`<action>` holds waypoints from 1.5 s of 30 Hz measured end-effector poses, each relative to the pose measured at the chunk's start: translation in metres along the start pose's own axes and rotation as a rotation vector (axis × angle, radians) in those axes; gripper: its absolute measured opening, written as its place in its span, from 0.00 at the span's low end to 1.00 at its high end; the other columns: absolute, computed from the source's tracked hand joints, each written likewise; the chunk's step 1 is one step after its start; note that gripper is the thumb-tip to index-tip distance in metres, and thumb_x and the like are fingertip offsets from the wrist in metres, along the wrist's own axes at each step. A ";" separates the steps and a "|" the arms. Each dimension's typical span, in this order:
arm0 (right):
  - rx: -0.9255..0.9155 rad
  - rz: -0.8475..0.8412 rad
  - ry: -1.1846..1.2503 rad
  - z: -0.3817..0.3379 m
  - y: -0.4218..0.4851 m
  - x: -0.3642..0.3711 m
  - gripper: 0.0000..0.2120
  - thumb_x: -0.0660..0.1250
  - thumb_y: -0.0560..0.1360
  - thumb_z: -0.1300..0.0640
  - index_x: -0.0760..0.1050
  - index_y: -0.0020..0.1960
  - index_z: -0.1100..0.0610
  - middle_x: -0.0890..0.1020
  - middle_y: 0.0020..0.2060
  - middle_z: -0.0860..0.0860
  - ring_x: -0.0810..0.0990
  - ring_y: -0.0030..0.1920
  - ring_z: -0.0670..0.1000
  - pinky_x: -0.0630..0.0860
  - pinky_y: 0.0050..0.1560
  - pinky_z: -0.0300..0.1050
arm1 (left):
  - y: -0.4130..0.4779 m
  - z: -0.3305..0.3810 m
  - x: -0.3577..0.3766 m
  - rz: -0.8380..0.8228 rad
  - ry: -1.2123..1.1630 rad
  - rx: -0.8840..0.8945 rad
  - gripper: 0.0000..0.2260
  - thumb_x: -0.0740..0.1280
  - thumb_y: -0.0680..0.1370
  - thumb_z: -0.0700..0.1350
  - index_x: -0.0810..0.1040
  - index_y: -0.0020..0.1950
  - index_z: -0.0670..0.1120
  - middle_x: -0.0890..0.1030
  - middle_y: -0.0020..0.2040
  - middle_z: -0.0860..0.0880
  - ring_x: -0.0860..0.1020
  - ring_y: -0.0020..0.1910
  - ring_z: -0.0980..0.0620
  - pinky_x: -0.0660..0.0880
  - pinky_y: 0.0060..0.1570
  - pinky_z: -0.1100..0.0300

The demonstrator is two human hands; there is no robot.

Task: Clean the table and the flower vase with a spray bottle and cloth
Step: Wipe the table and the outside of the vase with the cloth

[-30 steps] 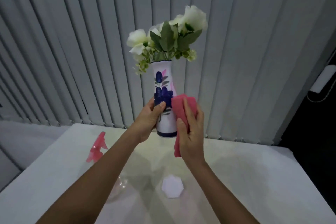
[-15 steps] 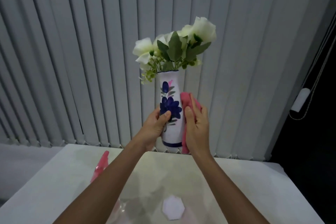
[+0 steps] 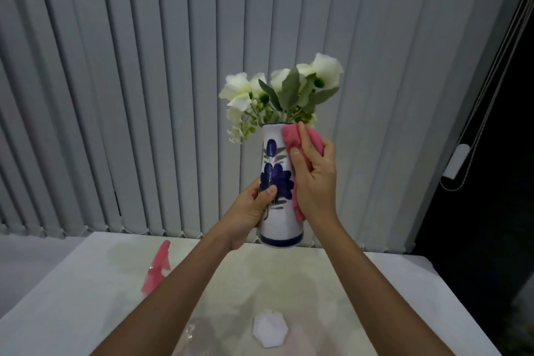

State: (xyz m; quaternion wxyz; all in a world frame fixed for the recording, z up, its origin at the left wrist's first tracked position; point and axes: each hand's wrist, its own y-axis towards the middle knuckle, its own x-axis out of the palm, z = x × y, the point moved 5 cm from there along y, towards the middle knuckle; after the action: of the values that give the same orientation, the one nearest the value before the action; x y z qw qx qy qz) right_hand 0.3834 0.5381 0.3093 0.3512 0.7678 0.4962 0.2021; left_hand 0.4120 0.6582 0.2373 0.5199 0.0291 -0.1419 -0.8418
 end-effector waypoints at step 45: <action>0.196 -0.056 -0.066 0.026 -0.044 0.013 0.21 0.53 0.82 0.50 0.61 0.74 0.48 0.66 0.60 0.48 0.73 0.58 0.39 0.76 0.61 0.43 | 0.014 -0.003 -0.026 0.139 -0.386 -0.150 0.29 0.72 0.70 0.55 0.67 0.67 0.48 0.76 0.64 0.41 0.78 0.56 0.42 0.81 0.44 0.43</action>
State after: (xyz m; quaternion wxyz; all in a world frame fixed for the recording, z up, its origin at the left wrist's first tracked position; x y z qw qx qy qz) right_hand 0.3788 0.5525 0.2584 0.2961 0.7905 0.5232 0.1173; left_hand 0.4368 0.6746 0.2358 0.5406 -0.1814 -0.1776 -0.8021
